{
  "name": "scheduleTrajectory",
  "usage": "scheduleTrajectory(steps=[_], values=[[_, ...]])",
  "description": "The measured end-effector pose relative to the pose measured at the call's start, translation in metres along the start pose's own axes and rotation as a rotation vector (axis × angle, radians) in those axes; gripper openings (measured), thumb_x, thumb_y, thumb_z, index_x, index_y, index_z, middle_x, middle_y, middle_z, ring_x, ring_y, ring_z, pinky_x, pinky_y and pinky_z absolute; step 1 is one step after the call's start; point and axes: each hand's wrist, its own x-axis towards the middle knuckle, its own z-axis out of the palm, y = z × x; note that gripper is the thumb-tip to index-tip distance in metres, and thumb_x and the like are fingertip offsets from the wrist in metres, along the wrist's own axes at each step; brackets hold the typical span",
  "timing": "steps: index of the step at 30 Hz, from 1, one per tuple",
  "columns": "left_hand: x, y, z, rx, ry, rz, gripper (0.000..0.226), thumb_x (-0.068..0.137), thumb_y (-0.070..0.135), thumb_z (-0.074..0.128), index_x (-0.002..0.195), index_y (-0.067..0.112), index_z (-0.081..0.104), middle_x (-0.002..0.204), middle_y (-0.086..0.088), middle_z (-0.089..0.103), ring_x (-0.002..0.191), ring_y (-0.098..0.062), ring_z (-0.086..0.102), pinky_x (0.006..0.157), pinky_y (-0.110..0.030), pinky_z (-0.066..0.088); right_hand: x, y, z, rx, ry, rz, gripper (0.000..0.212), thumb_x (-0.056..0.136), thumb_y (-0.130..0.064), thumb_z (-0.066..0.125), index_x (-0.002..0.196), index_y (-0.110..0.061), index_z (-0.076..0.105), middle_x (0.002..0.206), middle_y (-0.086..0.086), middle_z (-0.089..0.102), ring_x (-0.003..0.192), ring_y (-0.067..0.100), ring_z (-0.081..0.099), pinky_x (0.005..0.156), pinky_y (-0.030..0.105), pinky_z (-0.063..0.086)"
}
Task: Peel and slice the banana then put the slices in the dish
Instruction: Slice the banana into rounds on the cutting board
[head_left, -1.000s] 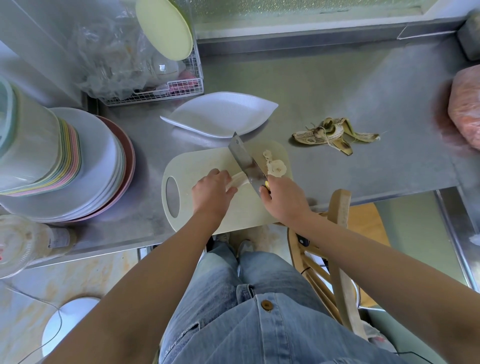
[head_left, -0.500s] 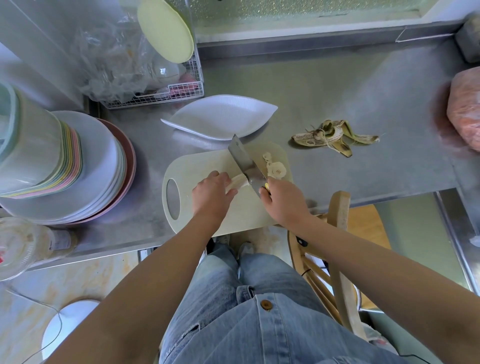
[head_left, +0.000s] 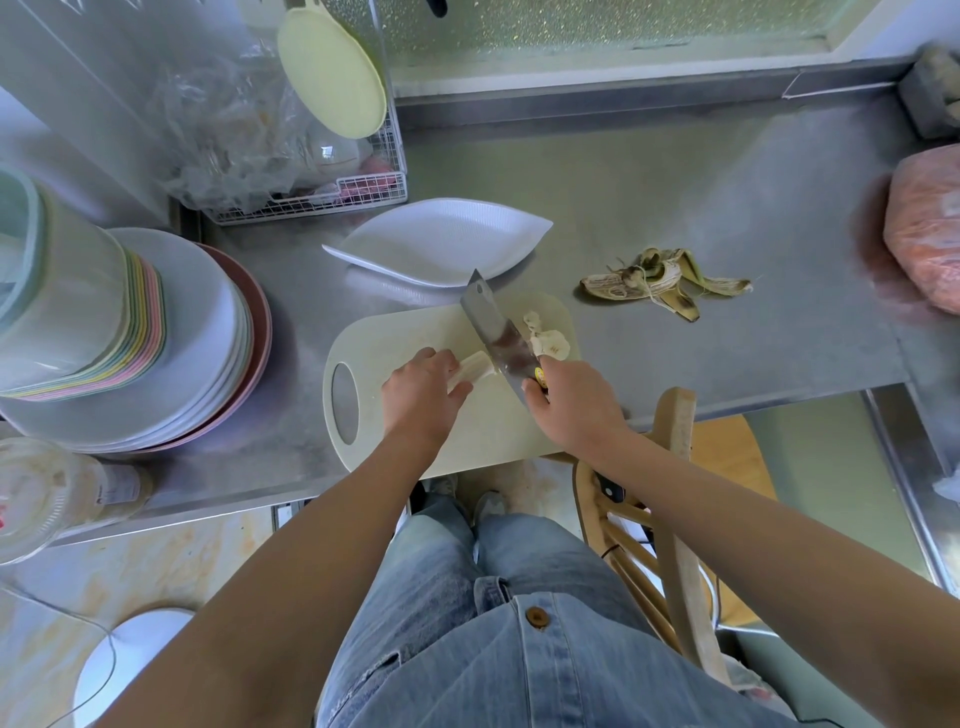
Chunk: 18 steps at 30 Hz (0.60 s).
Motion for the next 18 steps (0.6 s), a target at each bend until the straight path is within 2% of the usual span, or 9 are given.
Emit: scheduleTrajectory(steps=[6,11,16,18], values=[[-0.0005,0.0005,0.0001,-0.002,0.009,-0.001,0.028,0.088,0.038,0.061,0.112,0.024,0.065,0.104,0.002,0.062,0.088,-0.026,0.060,0.070,-0.029,0.041,-0.0015,-0.0001,0.0004,-0.008,-0.009,-0.014,0.029,0.098,-0.033,0.040,0.099,-0.008,0.056,0.082,0.007,0.058,0.079,0.022,0.060,0.065,0.031,0.045],[-0.0003,0.0022,-0.0005,0.000,0.008,-0.004,0.027,0.089,0.038,0.061,0.111,0.023,0.064,0.105,0.001,0.062,0.089,-0.026,0.060,0.071,-0.029,0.040,-0.0018,0.0005,0.0016,-0.012,-0.006,-0.021,0.028,0.098,-0.033,0.041,0.097,-0.009,0.055,0.081,0.007,0.057,0.077,0.024,0.061,0.064,0.033,0.046],[-0.0007,0.0028,-0.0010,-0.005,0.007,-0.013,0.027,0.089,0.038,0.061,0.111,0.023,0.065,0.105,0.001,0.061,0.089,-0.027,0.060,0.069,-0.028,0.039,-0.0012,-0.0030,0.0018,-0.032,-0.026,-0.024,0.027,0.099,-0.031,0.040,0.101,-0.009,0.056,0.086,0.008,0.061,0.080,0.023,0.062,0.071,0.035,0.053],[-0.0002,0.0029,-0.0007,-0.011,0.007,-0.018,0.026,0.089,0.038,0.062,0.110,0.023,0.065,0.105,0.001,0.062,0.088,-0.026,0.060,0.070,-0.028,0.040,0.0001,-0.0041,0.0031,-0.032,-0.034,-0.022,0.027,0.099,-0.030,0.040,0.102,-0.008,0.056,0.086,0.007,0.060,0.081,0.023,0.062,0.070,0.033,0.051]])
